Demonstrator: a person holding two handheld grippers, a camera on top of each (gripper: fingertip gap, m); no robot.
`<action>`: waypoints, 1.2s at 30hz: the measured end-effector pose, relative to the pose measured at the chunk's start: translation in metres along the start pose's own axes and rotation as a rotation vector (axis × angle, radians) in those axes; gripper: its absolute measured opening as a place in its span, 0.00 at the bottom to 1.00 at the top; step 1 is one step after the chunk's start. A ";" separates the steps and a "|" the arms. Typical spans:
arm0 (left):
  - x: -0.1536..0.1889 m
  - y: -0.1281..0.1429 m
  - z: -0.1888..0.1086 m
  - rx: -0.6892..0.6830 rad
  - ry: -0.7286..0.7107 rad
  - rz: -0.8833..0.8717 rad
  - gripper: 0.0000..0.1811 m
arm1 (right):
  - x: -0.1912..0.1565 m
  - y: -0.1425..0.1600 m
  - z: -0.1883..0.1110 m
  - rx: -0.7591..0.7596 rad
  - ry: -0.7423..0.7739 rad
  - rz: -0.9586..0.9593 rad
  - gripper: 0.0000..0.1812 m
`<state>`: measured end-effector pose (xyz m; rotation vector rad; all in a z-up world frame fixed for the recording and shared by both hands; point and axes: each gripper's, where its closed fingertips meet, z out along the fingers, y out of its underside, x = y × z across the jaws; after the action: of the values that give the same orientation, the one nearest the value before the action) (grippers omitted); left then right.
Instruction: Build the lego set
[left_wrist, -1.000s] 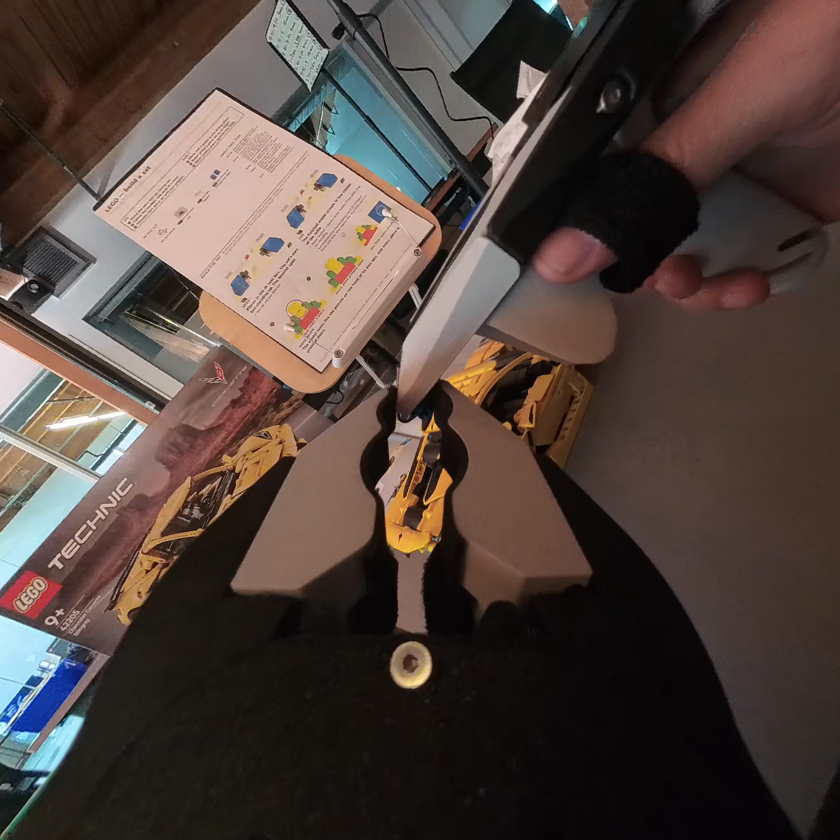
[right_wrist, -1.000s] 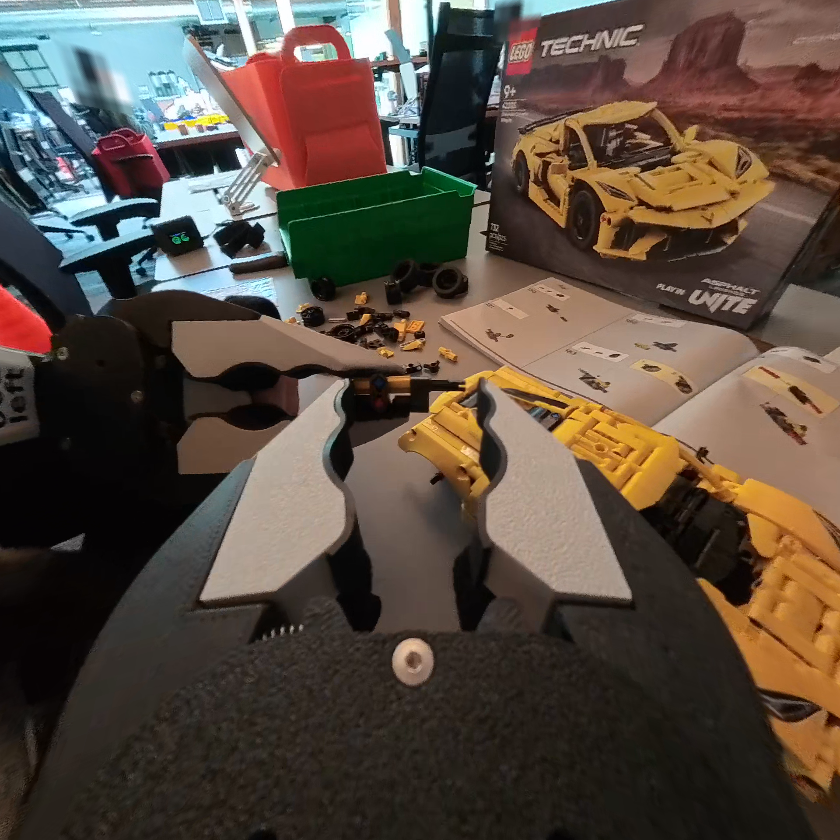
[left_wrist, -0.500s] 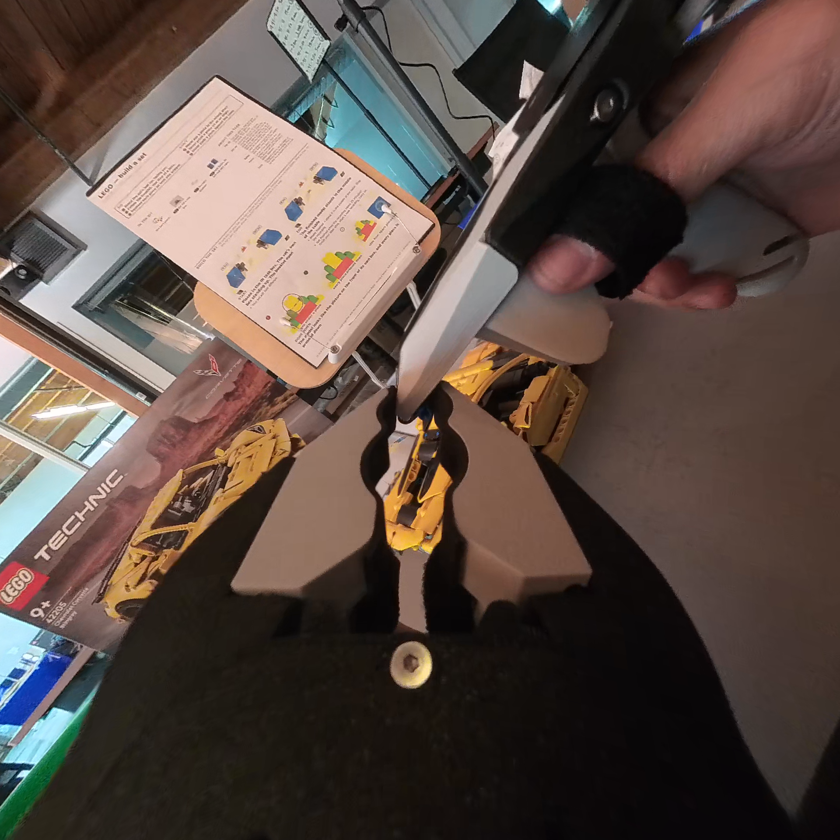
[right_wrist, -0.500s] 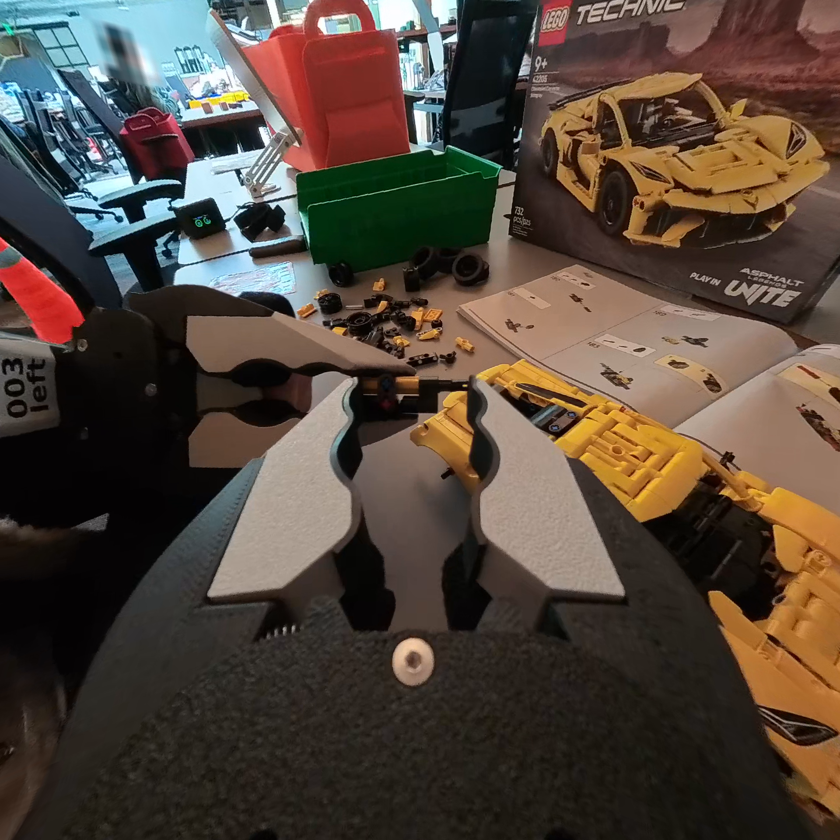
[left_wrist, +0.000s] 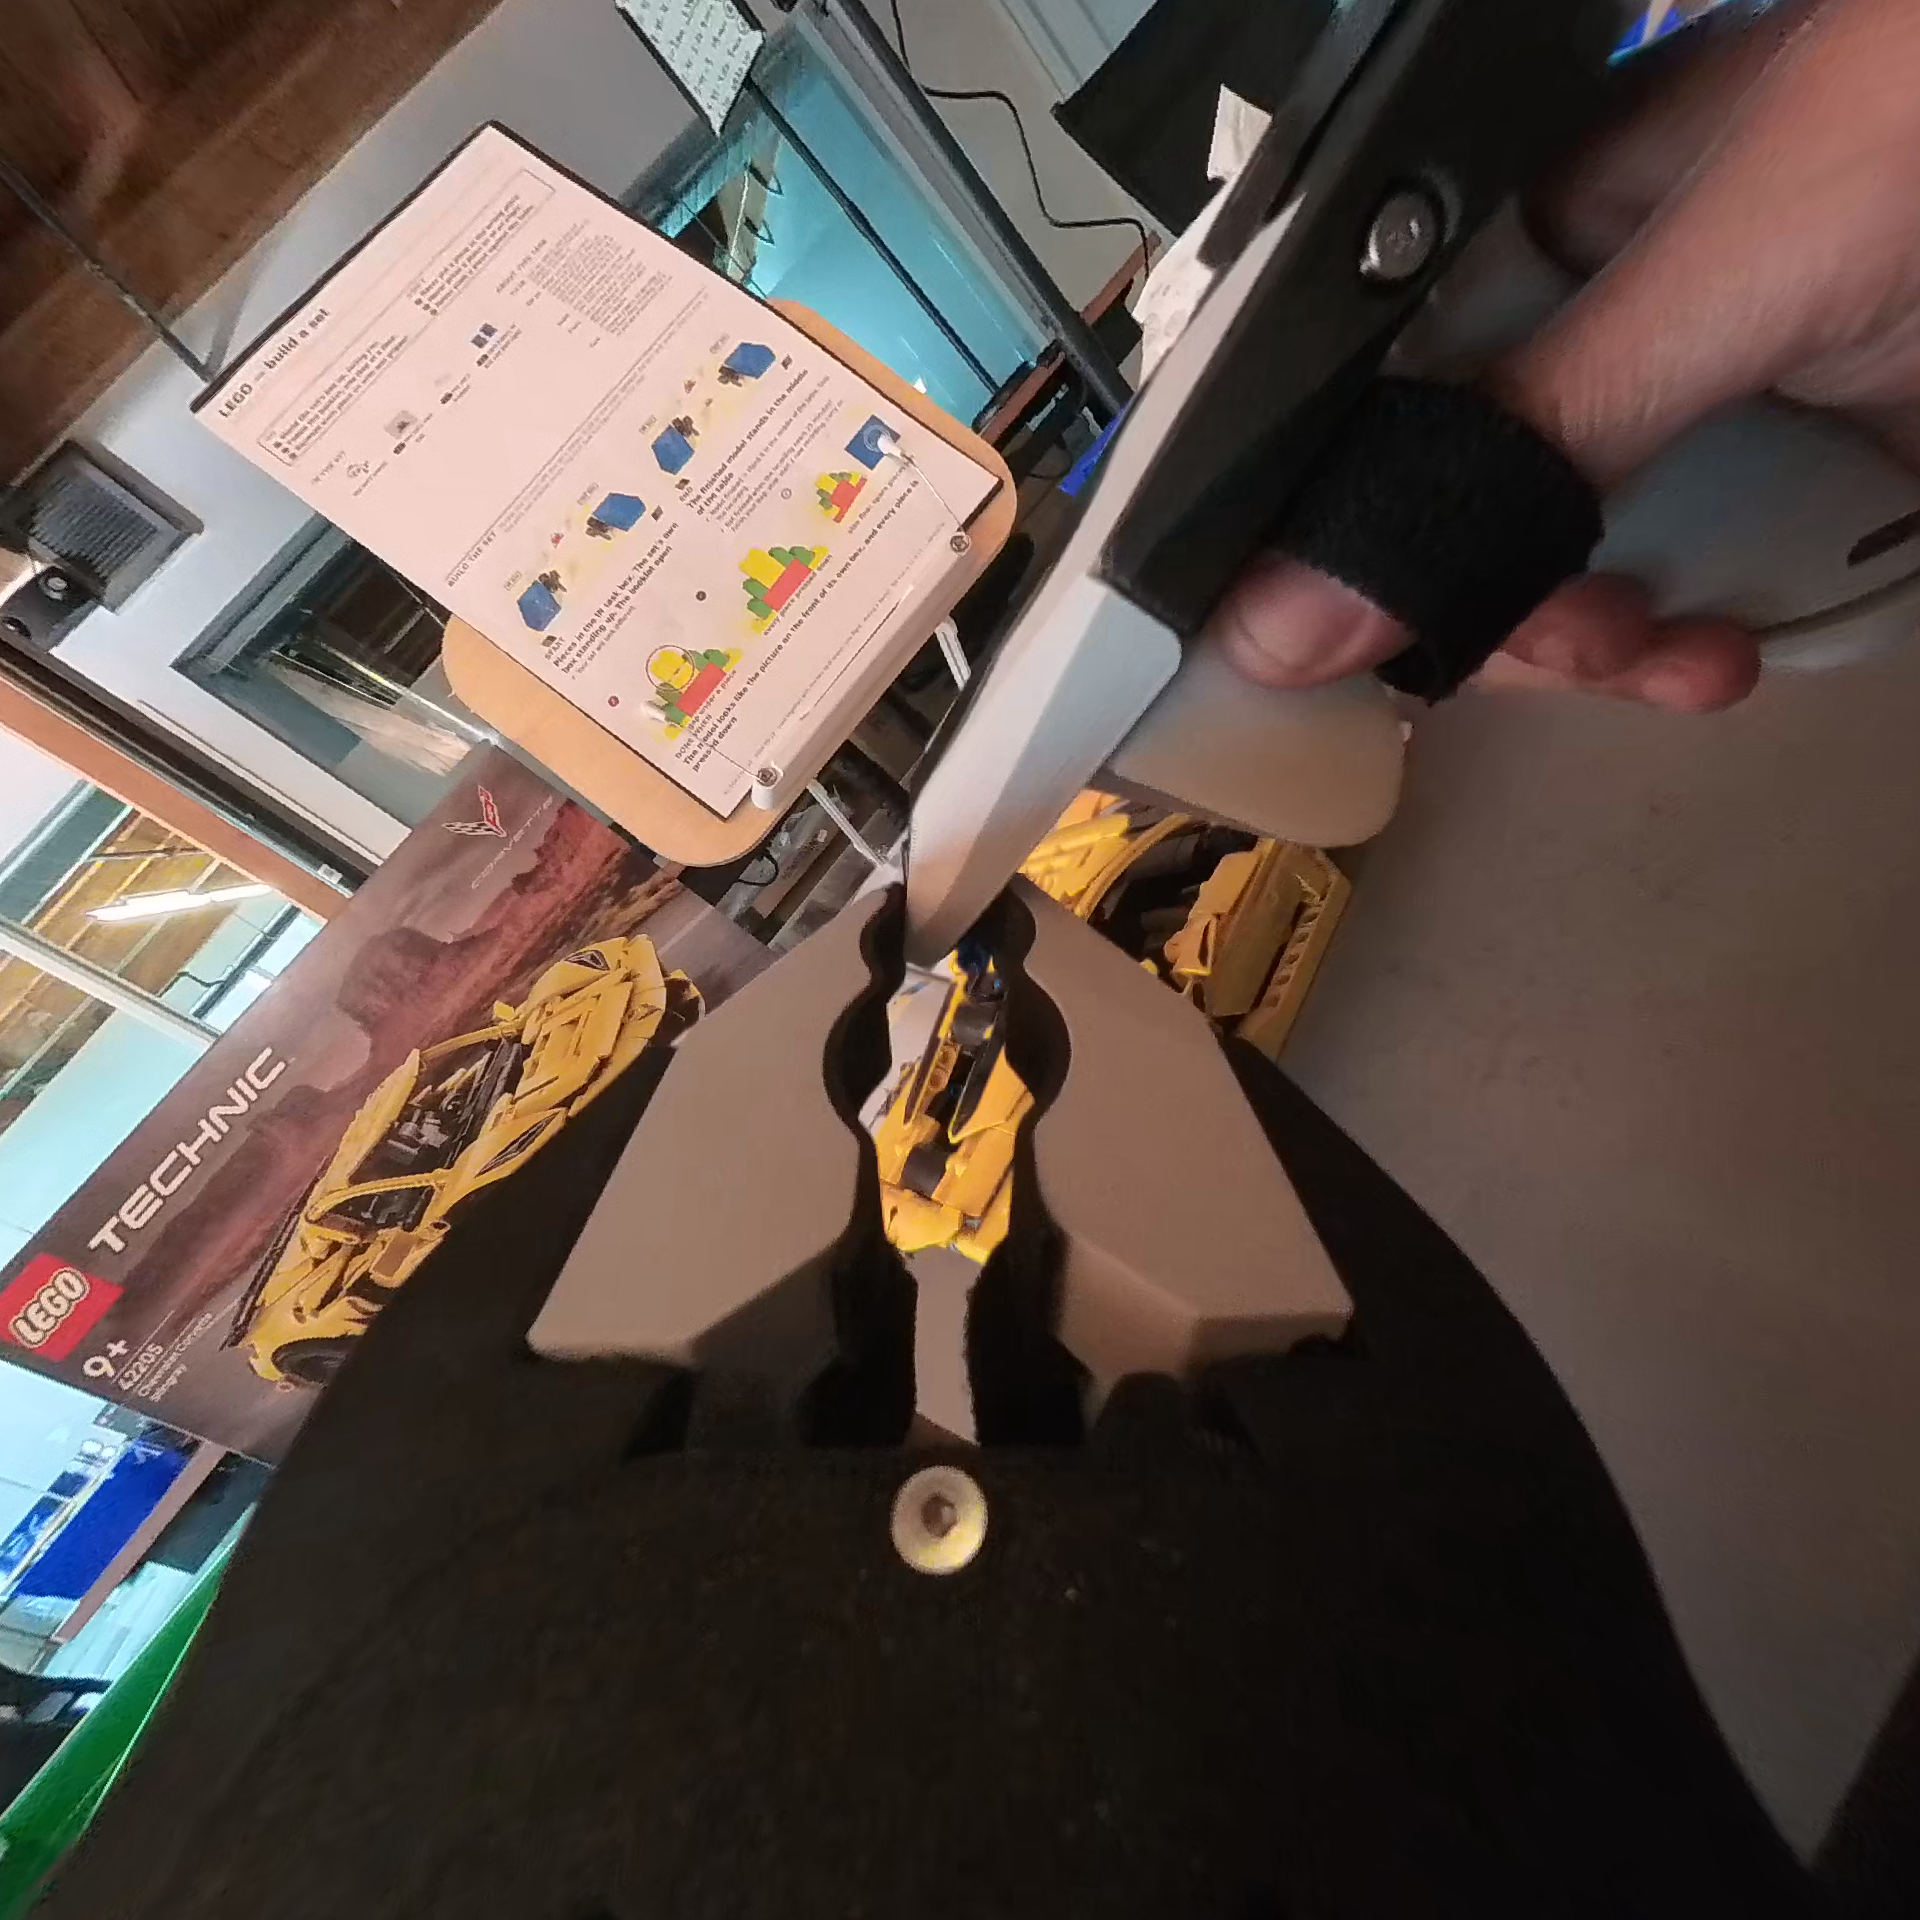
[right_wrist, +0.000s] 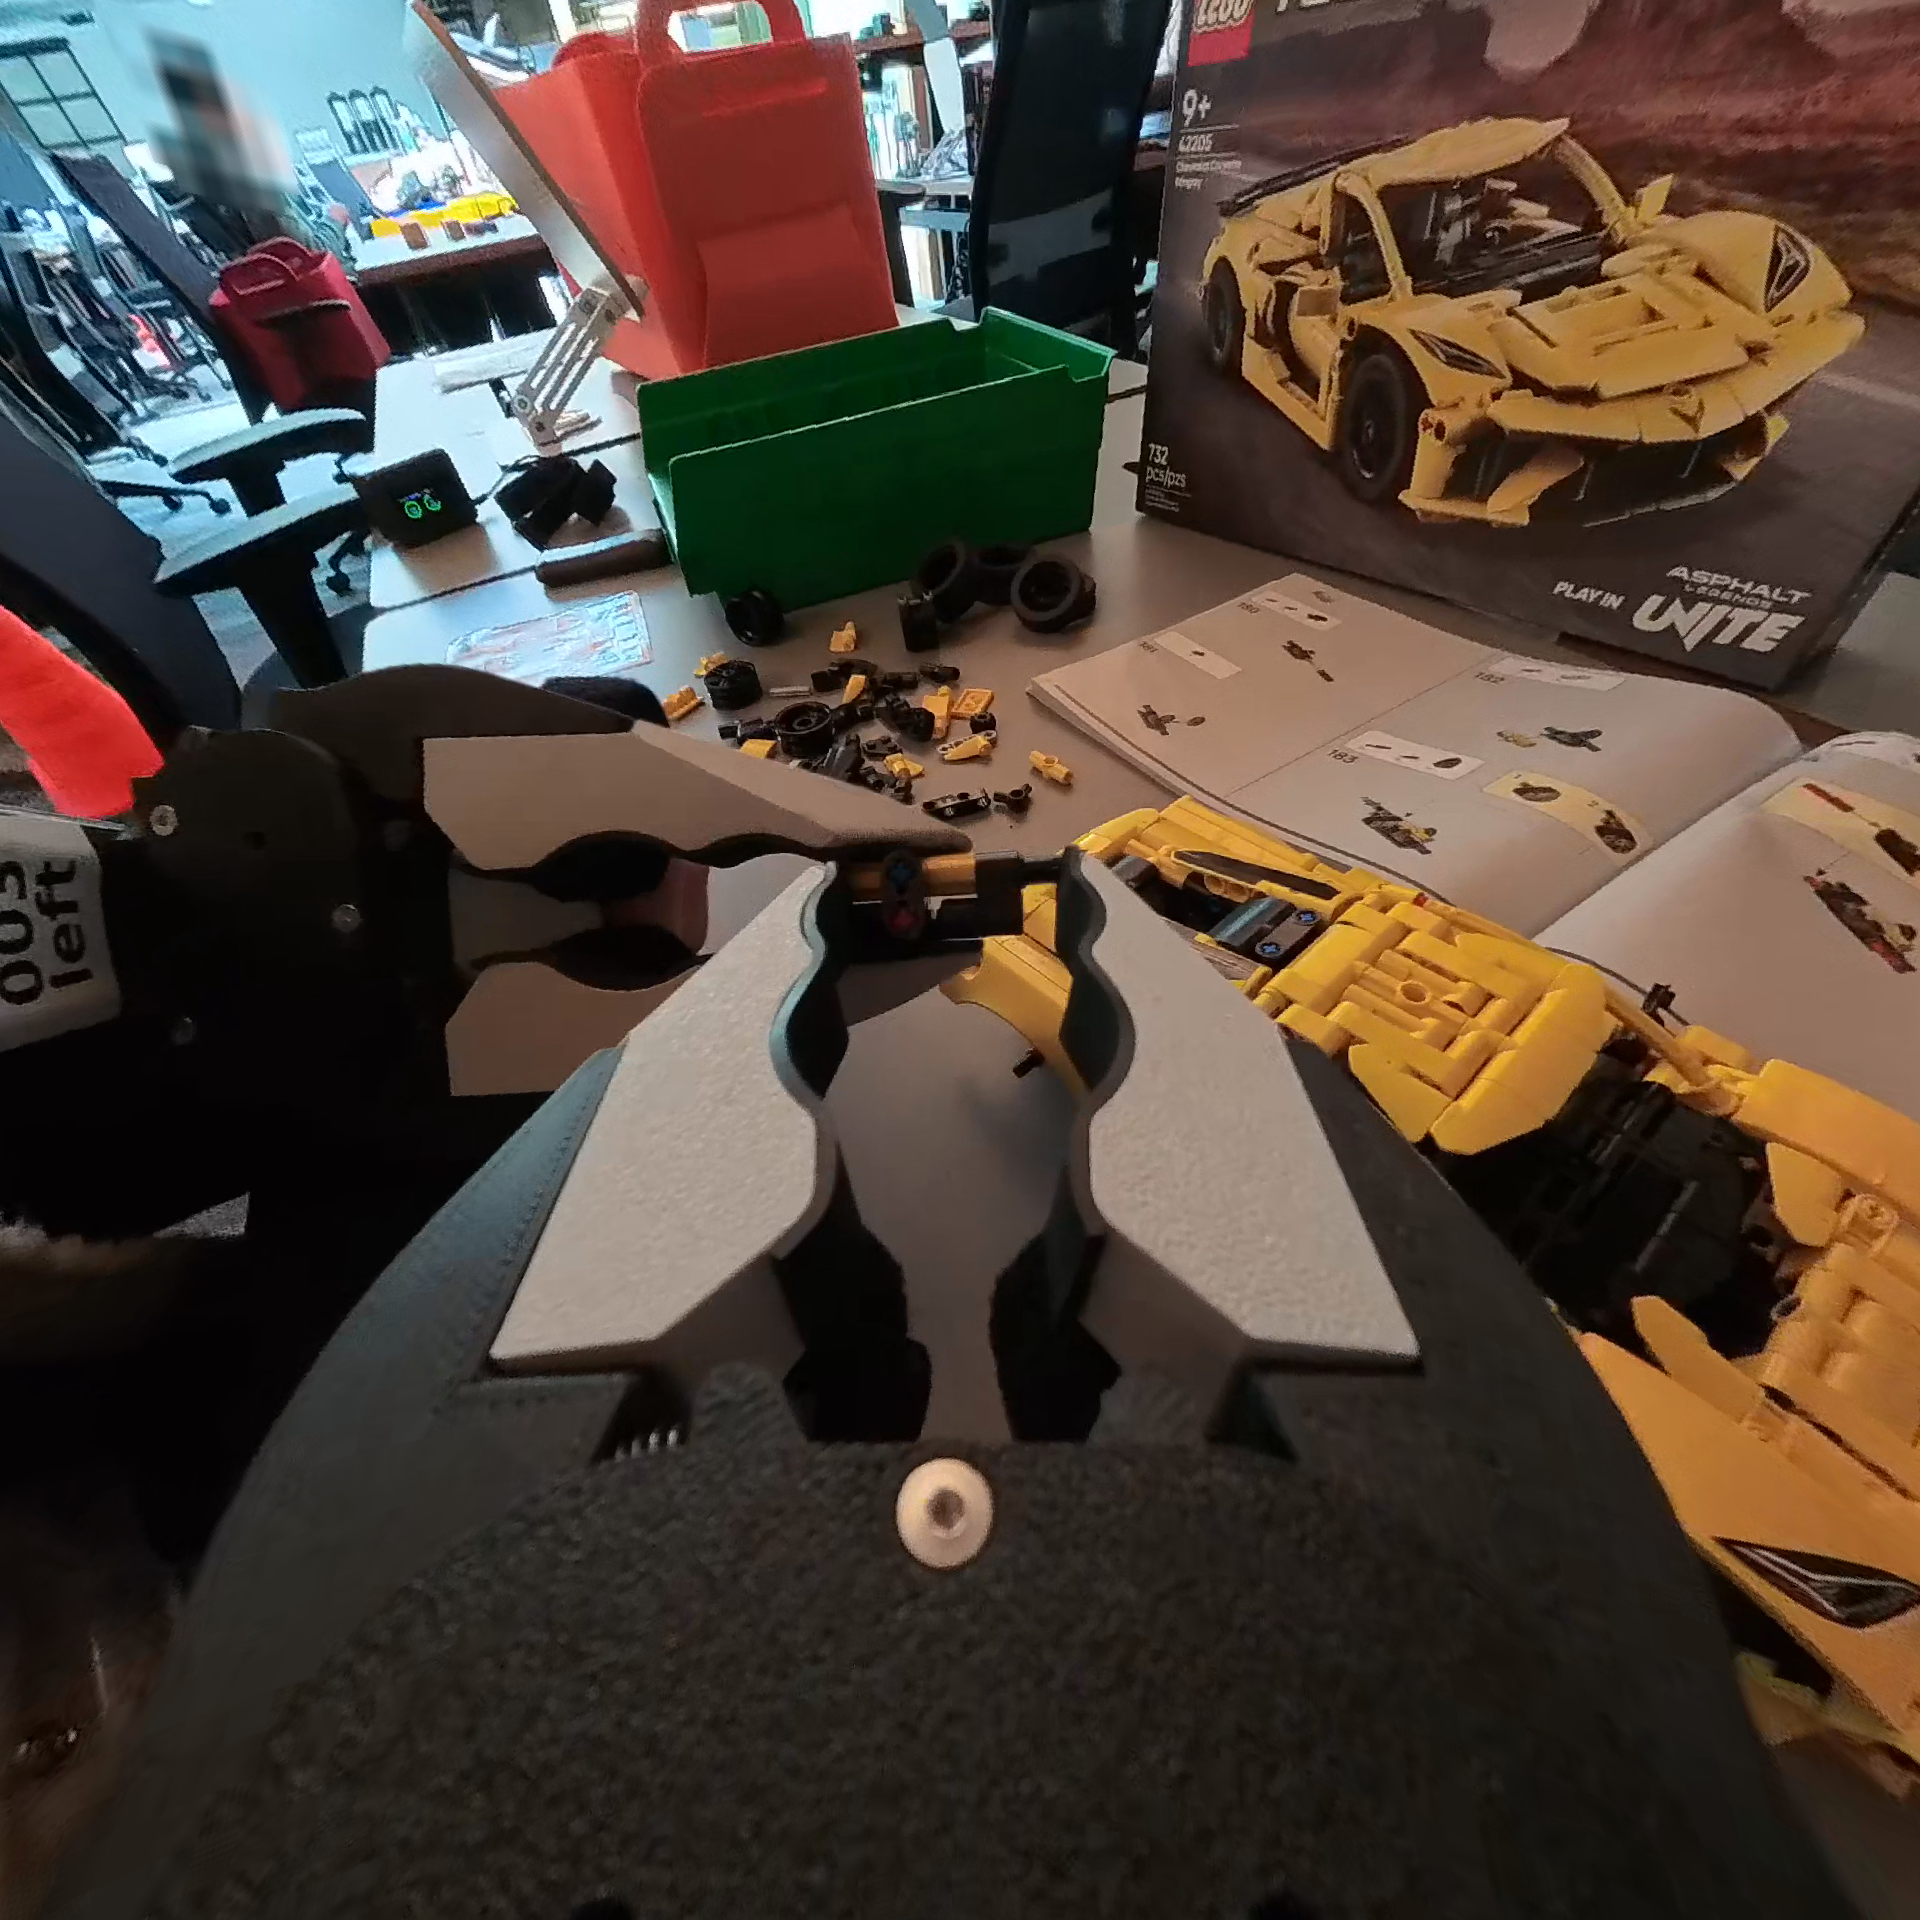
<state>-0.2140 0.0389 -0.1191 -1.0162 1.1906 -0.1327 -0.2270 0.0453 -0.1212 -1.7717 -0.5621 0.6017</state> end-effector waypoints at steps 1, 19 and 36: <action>0.001 0.001 0.001 -0.004 0.003 -0.003 0.08 | 0.001 0.001 0.000 0.001 -0.004 0.017 0.21; -0.014 -0.036 -0.016 0.301 0.498 -1.144 0.15 | -0.013 -0.044 -0.051 0.398 -0.807 0.736 0.21; -0.008 -0.001 -0.005 0.138 0.480 -1.225 0.04 | 0.005 -0.028 -0.034 0.341 -0.443 0.388 0.24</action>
<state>-0.2217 0.0403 -0.1129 -1.5123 0.7882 -1.4584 -0.2031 0.0315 -0.0868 -1.4300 -0.3794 1.3012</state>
